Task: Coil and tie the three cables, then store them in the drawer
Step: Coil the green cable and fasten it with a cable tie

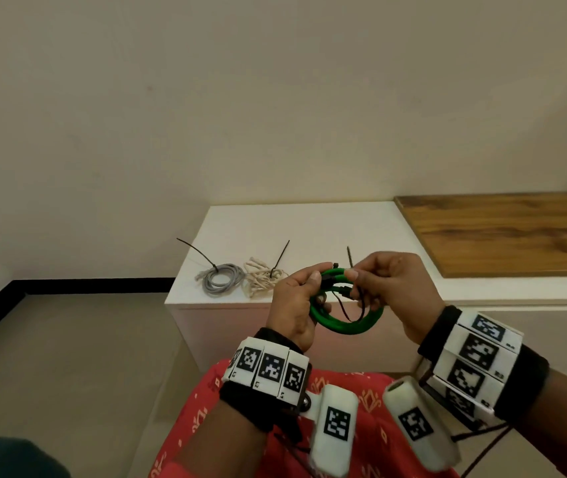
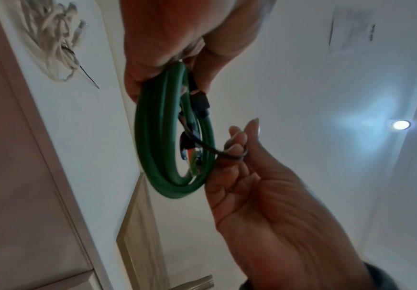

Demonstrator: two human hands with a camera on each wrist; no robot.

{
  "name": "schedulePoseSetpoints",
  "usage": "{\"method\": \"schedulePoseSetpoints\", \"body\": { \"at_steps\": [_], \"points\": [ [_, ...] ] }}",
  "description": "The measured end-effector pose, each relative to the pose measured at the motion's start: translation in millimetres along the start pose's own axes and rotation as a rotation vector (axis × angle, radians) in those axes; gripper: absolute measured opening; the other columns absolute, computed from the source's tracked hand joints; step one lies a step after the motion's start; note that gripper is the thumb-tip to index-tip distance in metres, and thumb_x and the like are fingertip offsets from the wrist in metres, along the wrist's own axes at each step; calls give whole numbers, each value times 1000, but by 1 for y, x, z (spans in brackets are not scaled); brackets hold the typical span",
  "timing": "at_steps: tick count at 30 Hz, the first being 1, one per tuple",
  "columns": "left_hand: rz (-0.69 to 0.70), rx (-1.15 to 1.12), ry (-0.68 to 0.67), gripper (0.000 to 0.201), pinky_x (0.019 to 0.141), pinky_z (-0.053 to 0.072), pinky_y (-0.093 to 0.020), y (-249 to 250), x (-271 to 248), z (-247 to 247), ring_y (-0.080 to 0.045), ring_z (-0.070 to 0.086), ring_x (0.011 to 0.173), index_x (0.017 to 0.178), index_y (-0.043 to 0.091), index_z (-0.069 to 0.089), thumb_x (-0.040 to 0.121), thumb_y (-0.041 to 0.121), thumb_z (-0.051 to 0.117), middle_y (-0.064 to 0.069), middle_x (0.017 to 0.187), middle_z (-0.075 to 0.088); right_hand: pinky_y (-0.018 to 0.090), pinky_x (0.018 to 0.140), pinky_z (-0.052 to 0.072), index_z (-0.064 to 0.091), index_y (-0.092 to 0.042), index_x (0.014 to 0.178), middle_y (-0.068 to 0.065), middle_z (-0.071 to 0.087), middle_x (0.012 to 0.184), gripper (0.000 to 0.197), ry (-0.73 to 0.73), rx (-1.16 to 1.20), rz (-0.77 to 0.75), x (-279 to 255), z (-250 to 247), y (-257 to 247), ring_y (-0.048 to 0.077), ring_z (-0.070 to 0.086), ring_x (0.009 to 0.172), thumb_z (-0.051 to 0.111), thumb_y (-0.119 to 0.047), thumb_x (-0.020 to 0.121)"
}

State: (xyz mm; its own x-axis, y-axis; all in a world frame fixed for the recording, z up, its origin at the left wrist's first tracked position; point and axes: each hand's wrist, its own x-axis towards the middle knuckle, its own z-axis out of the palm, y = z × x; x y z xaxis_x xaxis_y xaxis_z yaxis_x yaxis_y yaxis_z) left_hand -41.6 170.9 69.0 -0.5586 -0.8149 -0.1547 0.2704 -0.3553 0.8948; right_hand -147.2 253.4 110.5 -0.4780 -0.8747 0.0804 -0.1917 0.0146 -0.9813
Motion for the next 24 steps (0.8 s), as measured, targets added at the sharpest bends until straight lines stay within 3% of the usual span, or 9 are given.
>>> {"method": "schedulePoseSetpoints", "body": {
  "at_steps": [9,13,24],
  "points": [
    [61,58,-52,30,53,39,-21,1,-5,-1,-1,54,54,94,14,64,95,2,37,-1,89,66,15,35,36,63,-4,62,5,59,48,21,-45,-109,142,-2,2,0,6,47,33,65,-11,82],
    [79,63,-46,32,53,40,-21,0,-6,1,-9,54,67,90,17,65,95,2,37,1,86,67,14,35,35,63,-5,62,5,59,47,21,-38,-130,140,-2,1,-1,6,46,32,65,-11,82],
    [128,76,-42,31,54,40,-20,-1,-11,5,-15,54,77,91,17,65,94,2,38,2,85,68,13,35,34,63,0,65,2,57,43,20,-29,-140,150,-3,-1,-3,5,44,31,64,-10,82]
  ]
}}
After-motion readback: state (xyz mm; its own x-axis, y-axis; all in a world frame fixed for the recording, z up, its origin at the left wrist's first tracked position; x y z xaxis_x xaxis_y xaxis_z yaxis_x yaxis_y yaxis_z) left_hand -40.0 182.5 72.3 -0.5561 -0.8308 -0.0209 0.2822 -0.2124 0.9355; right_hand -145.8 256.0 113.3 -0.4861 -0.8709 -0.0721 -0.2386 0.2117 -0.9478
